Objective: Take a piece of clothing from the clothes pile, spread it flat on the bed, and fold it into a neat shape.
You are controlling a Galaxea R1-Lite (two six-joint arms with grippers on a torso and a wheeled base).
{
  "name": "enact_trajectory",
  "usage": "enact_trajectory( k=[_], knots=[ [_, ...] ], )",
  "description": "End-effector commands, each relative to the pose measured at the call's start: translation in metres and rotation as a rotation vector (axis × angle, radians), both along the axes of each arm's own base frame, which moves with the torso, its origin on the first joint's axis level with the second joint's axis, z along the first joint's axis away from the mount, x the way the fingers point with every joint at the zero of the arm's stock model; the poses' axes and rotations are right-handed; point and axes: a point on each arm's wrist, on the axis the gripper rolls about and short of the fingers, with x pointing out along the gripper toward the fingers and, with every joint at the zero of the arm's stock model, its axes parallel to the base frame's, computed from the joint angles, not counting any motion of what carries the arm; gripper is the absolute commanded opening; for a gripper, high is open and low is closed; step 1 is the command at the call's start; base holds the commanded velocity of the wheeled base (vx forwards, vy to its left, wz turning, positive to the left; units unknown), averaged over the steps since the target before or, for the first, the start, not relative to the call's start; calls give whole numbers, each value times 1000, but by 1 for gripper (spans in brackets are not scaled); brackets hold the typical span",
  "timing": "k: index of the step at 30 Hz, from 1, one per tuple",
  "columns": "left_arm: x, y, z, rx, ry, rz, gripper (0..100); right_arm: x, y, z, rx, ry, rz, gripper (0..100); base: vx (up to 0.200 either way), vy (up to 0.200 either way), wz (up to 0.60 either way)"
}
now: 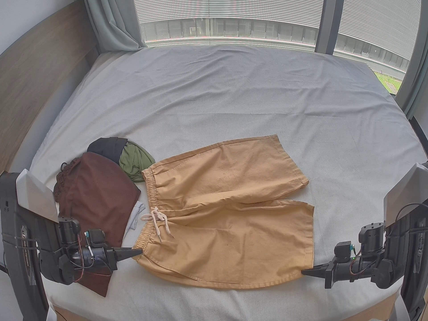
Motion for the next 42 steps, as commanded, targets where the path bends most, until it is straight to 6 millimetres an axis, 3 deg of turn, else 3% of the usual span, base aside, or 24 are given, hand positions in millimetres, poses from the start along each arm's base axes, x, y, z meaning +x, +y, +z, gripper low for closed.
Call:
enact_trajectory(
  k=[1, 18, 42],
  knots=[
    [7, -9, 34, -31, -66, -15, 0, 5, 2, 18, 41, -53, -19, 0, 0, 0, 0],
    [16, -22, 72, -110, -79, -21, 0, 10, 2, 56, 143, -141, -61, 0, 0, 0, 0],
    [41, -25, 82, -118, -106, 102, 0, 3, 1, 96, 227, -261, -47, 0, 0, 0, 0]
  ],
)
